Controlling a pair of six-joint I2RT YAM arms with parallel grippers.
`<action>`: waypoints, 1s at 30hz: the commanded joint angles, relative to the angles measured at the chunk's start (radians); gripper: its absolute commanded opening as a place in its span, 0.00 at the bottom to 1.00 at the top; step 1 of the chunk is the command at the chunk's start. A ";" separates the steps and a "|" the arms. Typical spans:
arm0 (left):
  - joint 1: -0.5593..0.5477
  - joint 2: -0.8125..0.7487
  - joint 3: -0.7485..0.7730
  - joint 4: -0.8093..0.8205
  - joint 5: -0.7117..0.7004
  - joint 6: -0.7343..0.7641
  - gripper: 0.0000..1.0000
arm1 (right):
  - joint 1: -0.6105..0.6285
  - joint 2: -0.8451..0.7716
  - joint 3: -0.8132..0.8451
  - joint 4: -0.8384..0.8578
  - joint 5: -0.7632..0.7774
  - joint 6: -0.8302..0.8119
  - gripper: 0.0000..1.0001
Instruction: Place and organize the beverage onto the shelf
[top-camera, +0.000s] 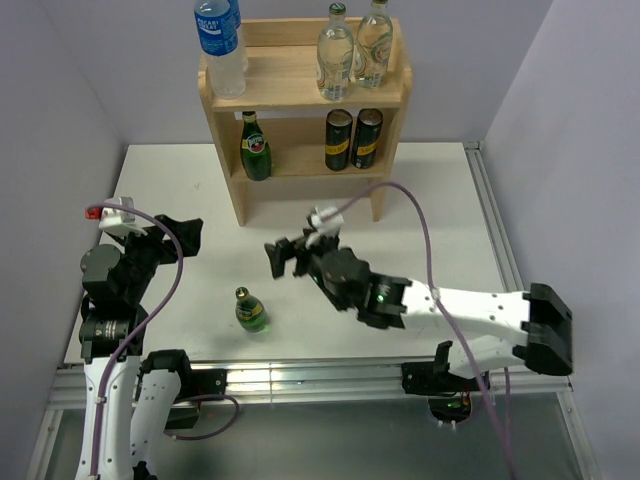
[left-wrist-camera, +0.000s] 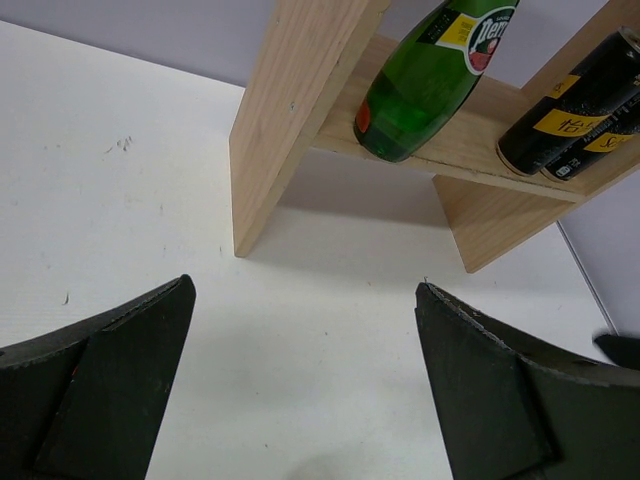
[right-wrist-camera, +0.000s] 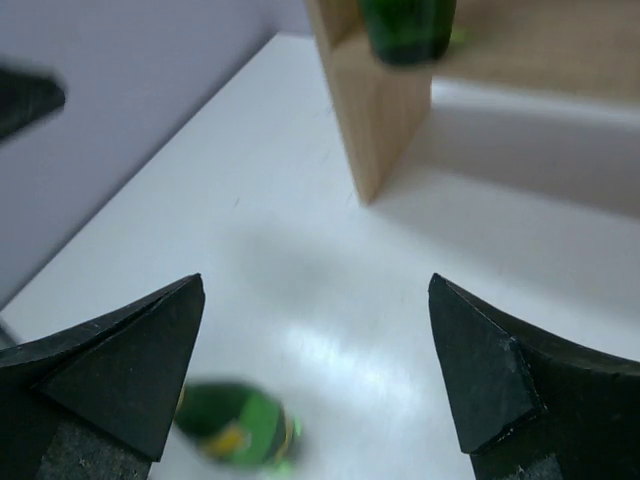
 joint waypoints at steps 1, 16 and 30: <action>0.007 -0.011 0.006 0.041 0.003 -0.001 0.99 | 0.088 -0.144 -0.175 0.023 0.046 0.132 1.00; 0.008 -0.019 0.003 0.041 -0.013 0.001 0.99 | 0.435 0.098 -0.386 0.250 0.068 0.278 1.00; 0.008 -0.021 0.003 0.041 -0.010 0.001 0.99 | 0.312 0.385 -0.206 0.367 -0.056 0.176 1.00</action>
